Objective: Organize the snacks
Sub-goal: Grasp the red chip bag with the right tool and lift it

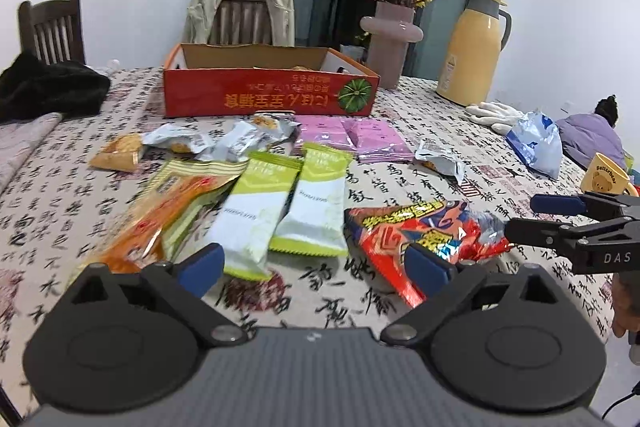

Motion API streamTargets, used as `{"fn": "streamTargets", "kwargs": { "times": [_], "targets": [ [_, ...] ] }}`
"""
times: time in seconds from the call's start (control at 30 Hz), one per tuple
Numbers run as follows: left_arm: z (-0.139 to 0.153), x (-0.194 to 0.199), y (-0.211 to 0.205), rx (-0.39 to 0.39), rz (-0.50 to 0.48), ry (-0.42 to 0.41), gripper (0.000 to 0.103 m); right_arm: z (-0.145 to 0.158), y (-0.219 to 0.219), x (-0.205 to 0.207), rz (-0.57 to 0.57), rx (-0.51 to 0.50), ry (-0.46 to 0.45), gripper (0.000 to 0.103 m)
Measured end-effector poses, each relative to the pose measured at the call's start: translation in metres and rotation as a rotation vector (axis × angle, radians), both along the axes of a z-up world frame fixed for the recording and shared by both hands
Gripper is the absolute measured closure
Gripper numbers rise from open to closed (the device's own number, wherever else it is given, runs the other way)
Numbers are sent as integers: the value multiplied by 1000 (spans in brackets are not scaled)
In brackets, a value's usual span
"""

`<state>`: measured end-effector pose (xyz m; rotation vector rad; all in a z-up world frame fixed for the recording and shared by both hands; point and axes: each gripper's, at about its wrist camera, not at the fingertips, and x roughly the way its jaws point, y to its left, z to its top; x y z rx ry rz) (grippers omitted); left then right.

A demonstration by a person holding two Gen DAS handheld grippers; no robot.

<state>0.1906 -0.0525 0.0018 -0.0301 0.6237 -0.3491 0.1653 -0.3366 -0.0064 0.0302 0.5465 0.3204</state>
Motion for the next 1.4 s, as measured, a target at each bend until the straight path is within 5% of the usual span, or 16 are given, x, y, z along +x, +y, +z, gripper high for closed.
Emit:
{"fn": "streamTargets", "kwargs": {
  "times": [0.27,0.47,0.63,0.67,0.73,0.97,1.03,1.07,1.23,1.4],
  "targets": [
    [-2,23,-6,8,-50,25,12,-1,-7,31,-47,-12,30,23],
    [-6,18,-19,-80,-231,56,17,-12,-11,34,30,53,68,36],
    [-16,18,-34,-115,-307,102,12,-17,-14,32,90,104,117,36],
    [-19,20,-37,-105,-293,109,15,-18,-14,31,92,110,126,37],
    [-24,24,-41,-95,-273,121,48,-22,-16,31,82,116,138,45],
    [-23,23,-42,-107,-287,112,78,-23,-22,28,73,127,141,69],
    [-19,19,-43,-110,-307,101,82,-20,-20,25,101,120,124,81],
    [-17,16,-43,-102,-311,86,82,-18,-19,23,120,129,118,97],
    [-13,11,-38,-95,-309,75,83,-15,-15,20,119,121,105,94],
    [-21,13,-33,-109,-303,105,84,-17,-21,20,94,158,116,58]
  ]
}}
